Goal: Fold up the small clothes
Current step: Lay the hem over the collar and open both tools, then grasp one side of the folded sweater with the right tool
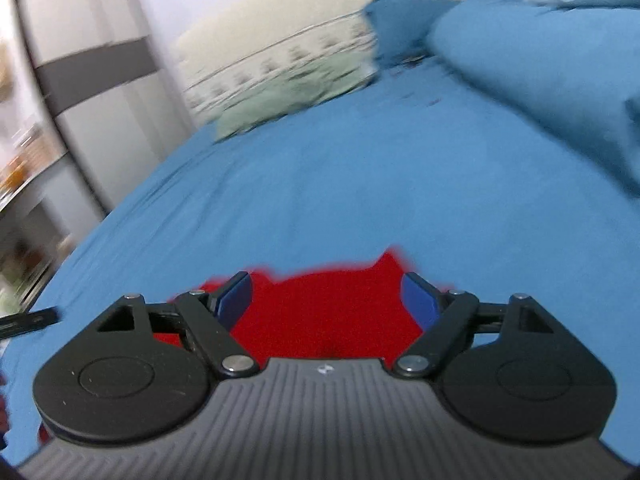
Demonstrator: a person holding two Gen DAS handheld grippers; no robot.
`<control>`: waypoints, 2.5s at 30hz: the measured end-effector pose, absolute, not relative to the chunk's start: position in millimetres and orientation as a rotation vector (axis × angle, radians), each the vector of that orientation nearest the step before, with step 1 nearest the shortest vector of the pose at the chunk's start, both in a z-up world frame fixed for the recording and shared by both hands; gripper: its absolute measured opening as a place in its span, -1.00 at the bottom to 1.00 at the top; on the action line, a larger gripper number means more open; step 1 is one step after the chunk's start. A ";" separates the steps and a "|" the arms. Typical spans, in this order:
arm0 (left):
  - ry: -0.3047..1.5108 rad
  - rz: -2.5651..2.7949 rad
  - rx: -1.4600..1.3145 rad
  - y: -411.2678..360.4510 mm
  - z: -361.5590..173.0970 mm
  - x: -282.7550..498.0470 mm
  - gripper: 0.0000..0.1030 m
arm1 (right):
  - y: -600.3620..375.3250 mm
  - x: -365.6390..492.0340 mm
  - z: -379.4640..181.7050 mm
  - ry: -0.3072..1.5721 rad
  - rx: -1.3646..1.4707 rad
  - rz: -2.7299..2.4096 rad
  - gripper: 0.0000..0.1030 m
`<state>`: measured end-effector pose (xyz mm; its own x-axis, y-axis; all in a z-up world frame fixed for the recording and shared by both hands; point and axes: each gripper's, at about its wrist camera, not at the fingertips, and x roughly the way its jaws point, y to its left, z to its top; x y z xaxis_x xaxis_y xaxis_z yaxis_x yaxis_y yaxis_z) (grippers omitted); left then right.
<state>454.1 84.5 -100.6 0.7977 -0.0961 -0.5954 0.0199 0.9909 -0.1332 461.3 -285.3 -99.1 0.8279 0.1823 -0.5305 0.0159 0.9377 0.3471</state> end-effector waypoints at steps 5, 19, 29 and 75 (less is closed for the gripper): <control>0.828 -0.090 -0.111 76.5 -157.0 437.9 0.43 | -272.6 454.7 -139.9 0.753 0.328 0.072 0.88; 0.661 -0.213 0.059 43.0 -75.8 381.3 1.00 | -348.3 388.6 -59.8 0.716 0.301 -0.066 0.99; 0.763 -0.235 -0.041 -30.3 -108.0 416.2 1.00 | -321.0 364.7 -119.6 0.808 0.212 -0.095 0.89; 0.897 -0.147 -0.116 142.2 -152.1 340.3 1.00 | 28.0 445.8 -125.9 0.899 0.054 0.595 -0.39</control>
